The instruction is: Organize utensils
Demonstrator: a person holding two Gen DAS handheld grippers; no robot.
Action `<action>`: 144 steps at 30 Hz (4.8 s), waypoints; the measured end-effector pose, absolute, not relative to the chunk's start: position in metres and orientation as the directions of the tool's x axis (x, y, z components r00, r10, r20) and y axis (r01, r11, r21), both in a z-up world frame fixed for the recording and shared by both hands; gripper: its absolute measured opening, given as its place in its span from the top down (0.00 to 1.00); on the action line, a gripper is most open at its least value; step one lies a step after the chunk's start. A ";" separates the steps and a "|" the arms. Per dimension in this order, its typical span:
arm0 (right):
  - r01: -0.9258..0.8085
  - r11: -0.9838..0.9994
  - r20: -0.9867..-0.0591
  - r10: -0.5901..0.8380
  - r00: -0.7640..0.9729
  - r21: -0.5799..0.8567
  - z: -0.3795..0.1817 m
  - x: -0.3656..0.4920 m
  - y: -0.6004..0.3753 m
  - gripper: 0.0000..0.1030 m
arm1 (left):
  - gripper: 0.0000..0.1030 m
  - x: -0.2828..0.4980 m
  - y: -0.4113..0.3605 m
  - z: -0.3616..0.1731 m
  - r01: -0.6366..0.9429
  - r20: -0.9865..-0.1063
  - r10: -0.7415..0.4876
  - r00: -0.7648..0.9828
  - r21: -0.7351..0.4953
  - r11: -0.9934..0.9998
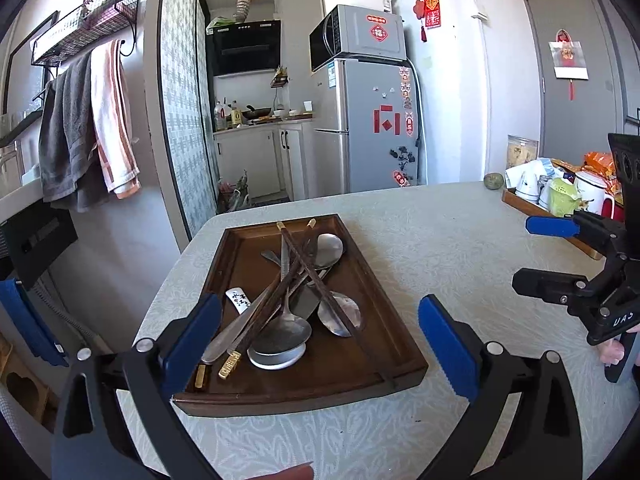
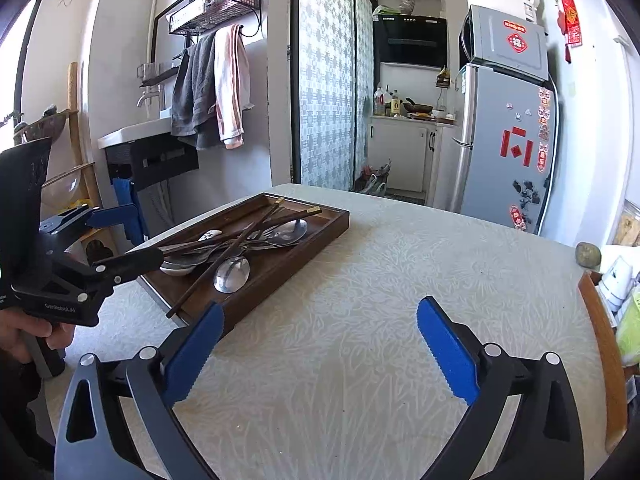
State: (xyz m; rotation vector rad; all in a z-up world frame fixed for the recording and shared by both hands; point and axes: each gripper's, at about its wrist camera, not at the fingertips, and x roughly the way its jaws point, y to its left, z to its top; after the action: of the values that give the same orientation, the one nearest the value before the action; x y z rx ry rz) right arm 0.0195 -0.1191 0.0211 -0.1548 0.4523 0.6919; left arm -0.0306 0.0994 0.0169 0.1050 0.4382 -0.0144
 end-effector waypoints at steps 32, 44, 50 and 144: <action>-0.649 0.761 -0.456 0.569 0.685 -0.025 0.020 0.017 -0.115 0.03 | 0.03 -0.034 0.097 0.019 0.033 -0.397 0.015 0.918 0.115 0.993; -0.650 0.760 -0.457 0.568 0.685 -0.030 0.020 0.017 -0.115 0.03 | 0.03 -0.035 0.096 0.019 0.033 -0.395 0.016 0.918 0.119 0.992; -0.651 0.758 -0.457 0.568 0.684 -0.032 0.020 0.017 -0.115 0.03 | 0.03 -0.035 0.096 0.019 0.033 -0.395 0.017 0.918 0.118 0.992; -0.655 0.755 -0.459 0.568 0.683 -0.040 0.021 0.016 -0.113 0.03 | 0.03 -0.036 0.097 0.019 0.033 -0.391 0.018 0.920 0.122 0.992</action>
State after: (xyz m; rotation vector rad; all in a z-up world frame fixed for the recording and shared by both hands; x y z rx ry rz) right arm 0.0161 -0.1129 0.0207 -0.2075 0.4423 0.6912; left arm -0.0358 0.0973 0.0188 0.1269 0.4026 -0.0077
